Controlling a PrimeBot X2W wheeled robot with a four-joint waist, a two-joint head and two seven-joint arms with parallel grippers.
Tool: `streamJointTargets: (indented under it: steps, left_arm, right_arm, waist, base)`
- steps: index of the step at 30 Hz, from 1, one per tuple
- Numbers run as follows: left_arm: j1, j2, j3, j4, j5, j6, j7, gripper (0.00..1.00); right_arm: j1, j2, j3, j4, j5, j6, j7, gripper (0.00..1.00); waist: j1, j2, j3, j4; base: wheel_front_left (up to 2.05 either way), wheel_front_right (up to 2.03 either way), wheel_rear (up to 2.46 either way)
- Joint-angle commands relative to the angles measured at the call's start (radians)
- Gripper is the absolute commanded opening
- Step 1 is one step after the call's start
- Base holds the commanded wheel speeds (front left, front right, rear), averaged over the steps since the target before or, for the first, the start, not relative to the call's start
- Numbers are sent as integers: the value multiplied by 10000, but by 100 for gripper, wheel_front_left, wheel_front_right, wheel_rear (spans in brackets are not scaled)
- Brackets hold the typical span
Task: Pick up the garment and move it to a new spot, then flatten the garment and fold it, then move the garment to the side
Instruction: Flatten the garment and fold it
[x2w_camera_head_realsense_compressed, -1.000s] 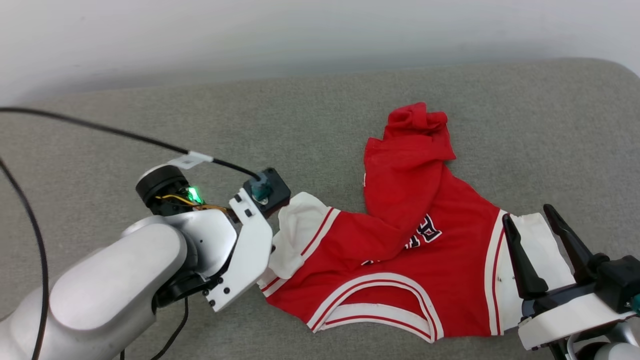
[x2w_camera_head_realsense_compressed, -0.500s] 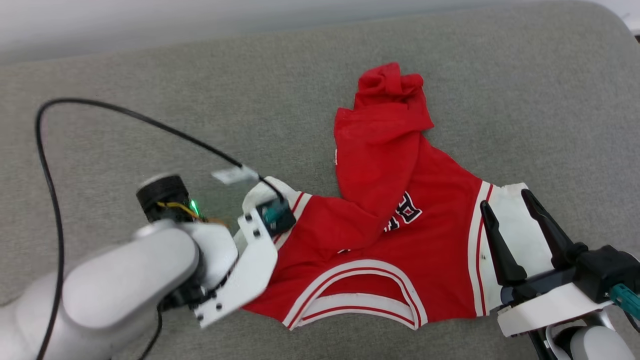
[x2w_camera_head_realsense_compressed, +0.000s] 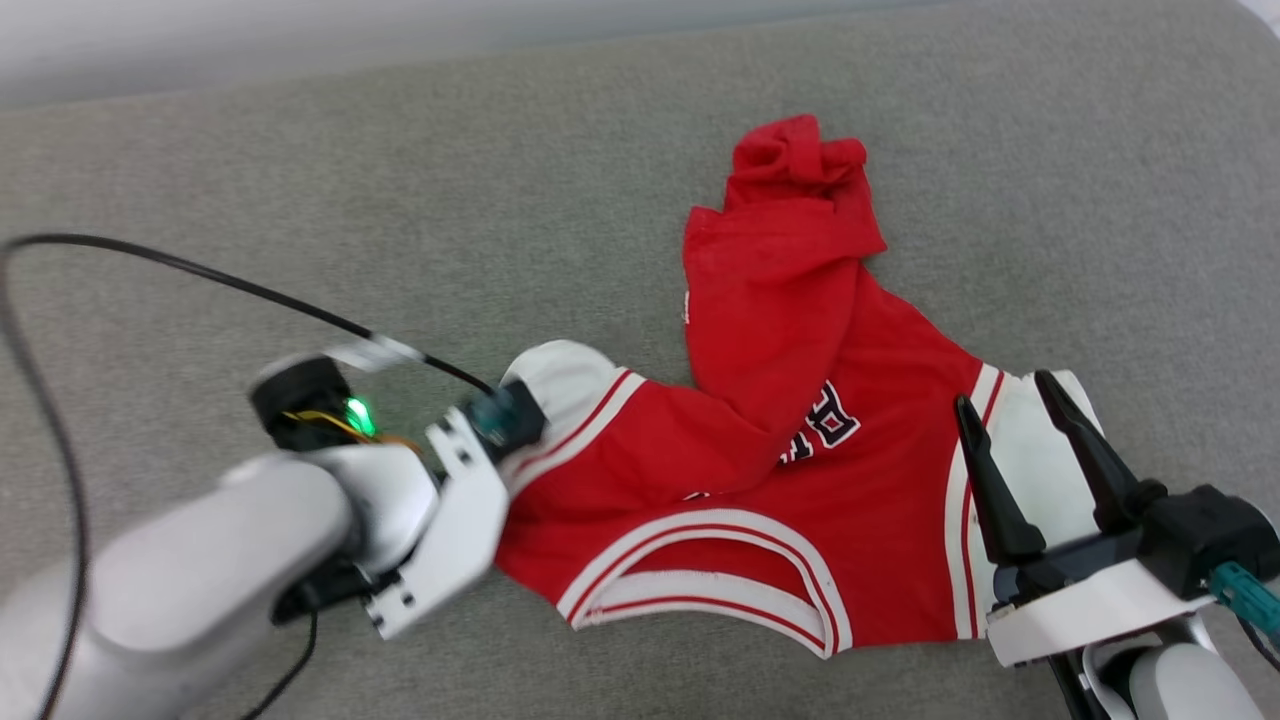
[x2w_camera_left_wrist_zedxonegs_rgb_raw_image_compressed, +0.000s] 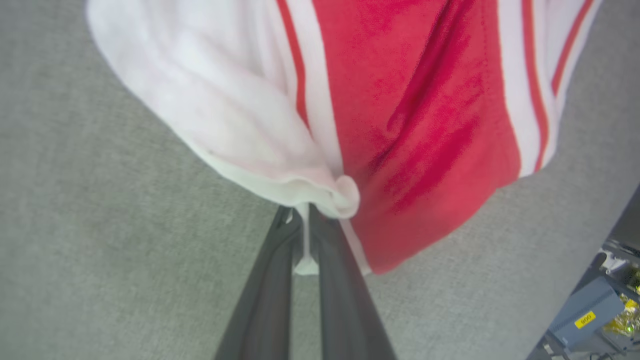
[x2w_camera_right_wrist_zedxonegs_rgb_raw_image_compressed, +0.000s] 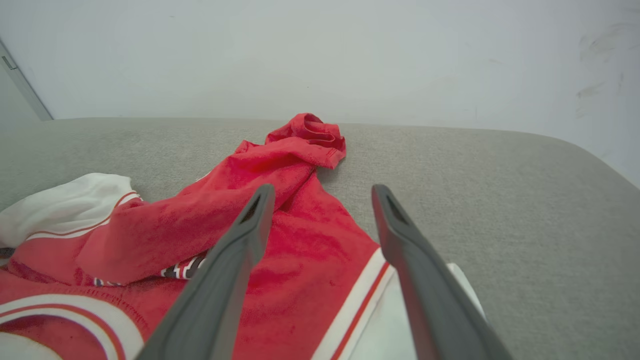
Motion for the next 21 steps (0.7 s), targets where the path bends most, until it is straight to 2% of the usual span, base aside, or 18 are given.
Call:
streamJointTargets:
  steps: [1, 4, 10, 14, 18, 19, 20, 21]
  left_arm:
    - [190, 202, 342, 267, -194, 46, -665, 0]
    - [798, 450, 869, 542, -817, 343, -1810, 0]
    - [2290, 1061, 1407, 984, -1885, 1141, -3176, 0]
    - [3041, 1134, 1519, 1704, -2413, 1394, -3614, 0]
    - [3318, 1045, 1473, 2282, -2562, 1450, -3701, 0]
    - [3429, 902, 1496, 2592, -2682, 1473, -3781, 57]
    - [3422, 846, 1506, 2697, -2644, 1497, -3862, 100]
    - [3399, 845, 1534, 2781, -2598, 1503, -3961, 100]
  right_arm:
    - [188, -5, -64, 50, 3, -5, -56, 100]
    - [407, -2, -260, 73, 58, -4, -60, 100]
    - [688, -40, -309, 75, 153, -5, 91, 100]
    - [721, -133, -248, 99, 208, -4, 206, 100]
    - [696, -179, -208, 144, 218, -4, 273, 100]
    - [717, -173, -194, 181, 223, -5, 292, 100]
    - [745, -161, -187, 203, 232, -4, 293, 100]
    - [774, -145, -182, 223, 245, -4, 298, 100]
  waist:
    - [-1, -1, -251, 225]
    - [-1, -1, -519, 528]
    - [-1, -1, -822, 1018]
    - [-1, -1, -876, 1203]
    - [-1, -1, -890, 1273]
    - [-1, -1, -932, 1313]
    - [-1, -1, -973, 1337]
    - [-1, -1, -1023, 1361]
  base:
    - [0, 0, 0]
    - [0, 0, 0]
    - [0, 0, 0]
    - [0, 0, 0]
    - [0, 0, 0]
    - [0, 0, 0]
    - [0, 0, 0]
    - [0, 0, 0]
